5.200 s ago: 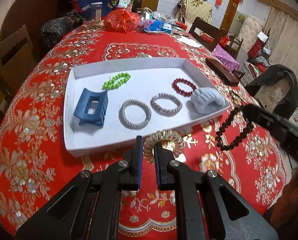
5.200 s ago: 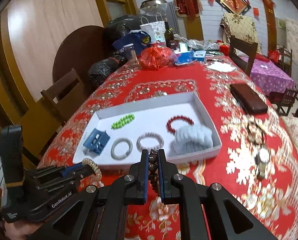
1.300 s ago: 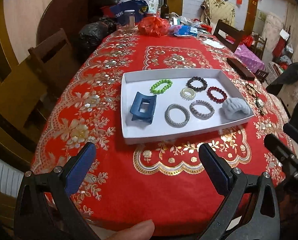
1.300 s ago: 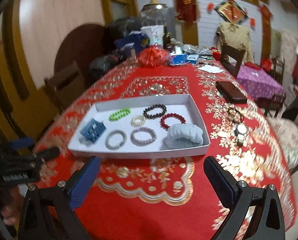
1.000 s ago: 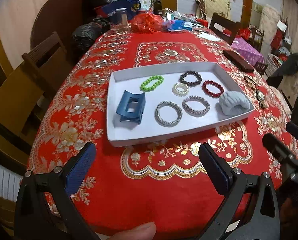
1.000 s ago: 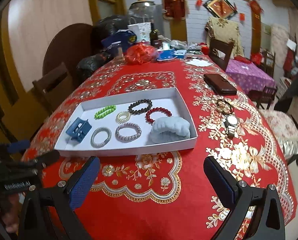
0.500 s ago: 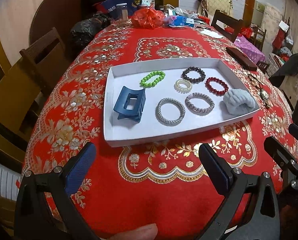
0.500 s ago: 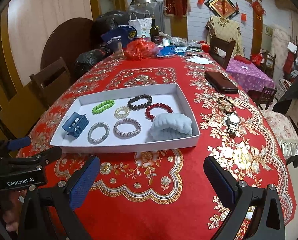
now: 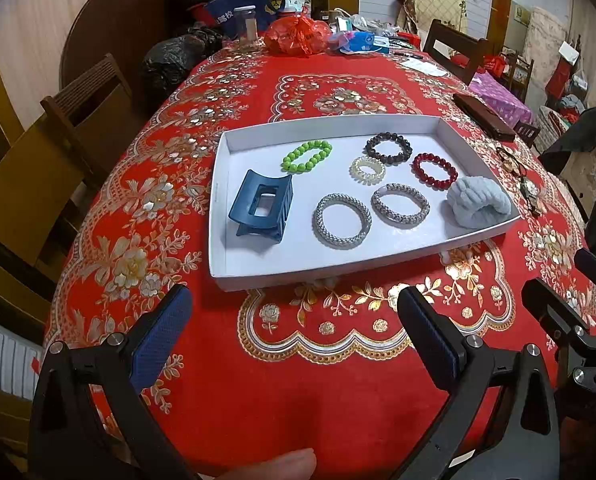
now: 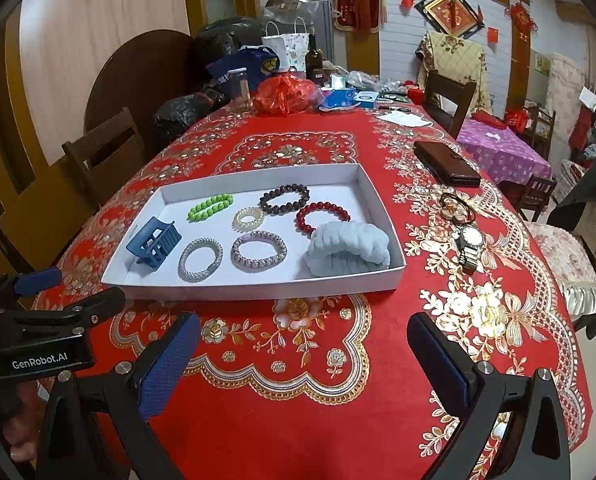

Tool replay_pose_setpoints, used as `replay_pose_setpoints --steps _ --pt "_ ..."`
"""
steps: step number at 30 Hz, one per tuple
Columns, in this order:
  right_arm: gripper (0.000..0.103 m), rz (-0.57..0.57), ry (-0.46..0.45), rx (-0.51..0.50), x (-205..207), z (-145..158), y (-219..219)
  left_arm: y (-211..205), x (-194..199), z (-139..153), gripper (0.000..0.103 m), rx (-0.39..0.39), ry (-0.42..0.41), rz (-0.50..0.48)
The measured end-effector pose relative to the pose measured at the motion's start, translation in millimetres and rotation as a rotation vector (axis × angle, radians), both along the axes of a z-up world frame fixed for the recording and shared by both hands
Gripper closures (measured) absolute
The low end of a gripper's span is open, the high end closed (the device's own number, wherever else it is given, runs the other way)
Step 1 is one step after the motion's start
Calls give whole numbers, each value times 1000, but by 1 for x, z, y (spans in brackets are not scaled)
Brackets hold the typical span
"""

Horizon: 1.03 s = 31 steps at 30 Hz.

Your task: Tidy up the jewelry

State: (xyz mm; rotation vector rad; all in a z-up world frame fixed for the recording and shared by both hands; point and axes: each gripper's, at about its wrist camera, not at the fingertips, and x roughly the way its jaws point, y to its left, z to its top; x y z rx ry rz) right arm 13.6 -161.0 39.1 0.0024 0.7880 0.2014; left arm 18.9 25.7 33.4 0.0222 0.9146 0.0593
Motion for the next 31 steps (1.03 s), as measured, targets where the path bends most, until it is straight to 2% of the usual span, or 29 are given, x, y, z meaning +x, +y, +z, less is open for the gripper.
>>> replay_pose_setpoints --steps 26,31 --pt "0 5 -2 3 0 0 0 -3 -5 -3 0 -11 -1 -10" --pt "0 4 -2 3 0 0 0 -4 -11 1 0 -17 -40 -10"
